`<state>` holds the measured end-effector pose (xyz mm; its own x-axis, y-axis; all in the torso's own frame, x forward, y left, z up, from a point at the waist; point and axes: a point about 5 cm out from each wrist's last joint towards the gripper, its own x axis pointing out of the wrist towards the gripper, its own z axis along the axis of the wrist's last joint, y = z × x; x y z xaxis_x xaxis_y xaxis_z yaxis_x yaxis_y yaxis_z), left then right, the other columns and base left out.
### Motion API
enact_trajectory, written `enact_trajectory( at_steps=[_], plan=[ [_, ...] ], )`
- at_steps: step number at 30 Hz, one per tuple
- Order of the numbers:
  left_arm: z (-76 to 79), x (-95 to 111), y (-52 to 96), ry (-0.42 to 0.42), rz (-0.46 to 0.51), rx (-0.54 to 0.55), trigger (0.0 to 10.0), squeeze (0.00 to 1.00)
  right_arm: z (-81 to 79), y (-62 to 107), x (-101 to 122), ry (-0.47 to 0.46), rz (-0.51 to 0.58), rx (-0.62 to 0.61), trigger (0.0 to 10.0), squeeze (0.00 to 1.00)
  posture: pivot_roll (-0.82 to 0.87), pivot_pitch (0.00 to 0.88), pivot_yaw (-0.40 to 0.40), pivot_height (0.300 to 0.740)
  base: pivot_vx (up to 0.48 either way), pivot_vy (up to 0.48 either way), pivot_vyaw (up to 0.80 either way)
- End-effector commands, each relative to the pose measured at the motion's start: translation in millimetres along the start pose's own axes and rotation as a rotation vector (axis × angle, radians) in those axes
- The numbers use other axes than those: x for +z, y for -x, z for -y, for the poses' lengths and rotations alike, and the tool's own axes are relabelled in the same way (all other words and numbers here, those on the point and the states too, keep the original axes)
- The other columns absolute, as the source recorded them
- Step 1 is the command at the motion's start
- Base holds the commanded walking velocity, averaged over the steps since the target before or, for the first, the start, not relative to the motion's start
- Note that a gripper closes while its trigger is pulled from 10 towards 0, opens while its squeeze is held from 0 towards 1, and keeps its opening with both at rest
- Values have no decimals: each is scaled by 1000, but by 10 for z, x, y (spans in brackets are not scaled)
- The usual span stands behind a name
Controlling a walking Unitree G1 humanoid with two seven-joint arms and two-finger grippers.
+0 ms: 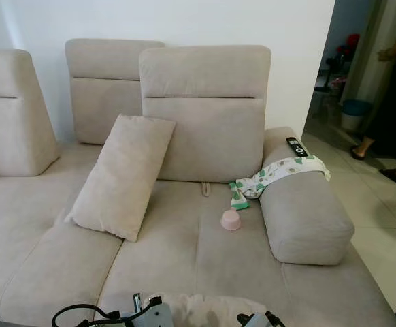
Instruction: Move the pillow to the sofa from floor
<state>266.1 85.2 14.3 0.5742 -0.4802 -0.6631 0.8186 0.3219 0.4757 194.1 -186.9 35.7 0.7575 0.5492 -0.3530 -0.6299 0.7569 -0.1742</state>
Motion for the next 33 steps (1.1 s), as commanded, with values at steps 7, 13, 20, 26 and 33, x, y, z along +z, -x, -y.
enact_trajectory(
  at_steps=[7,13,20,26,33],
  plan=[
    [-405,235,120,4,108,209,10000,0,-32,65,-33,-4,-21,-5,10000,0,-99,25,38,596,0,0,0],
    [-601,319,207,45,154,299,10000,0,-73,49,52,14,11,-3,10000,0,-97,25,36,596,0,0,0],
    [-743,396,289,94,201,388,10000,0,-41,19,184,46,65,-43,10000,0,-94,21,34,596,0,0,0],
    [-894,513,383,130,255,475,10000,0,-41,14,293,67,114,-85,10000,0,-89,14,29,596,0,0,0],
    [-1019,616,461,153,303,540,10000,0,3,2,470,82,227,-231,10000,0,-87,6,28,596,0,0,0]
  ],
)
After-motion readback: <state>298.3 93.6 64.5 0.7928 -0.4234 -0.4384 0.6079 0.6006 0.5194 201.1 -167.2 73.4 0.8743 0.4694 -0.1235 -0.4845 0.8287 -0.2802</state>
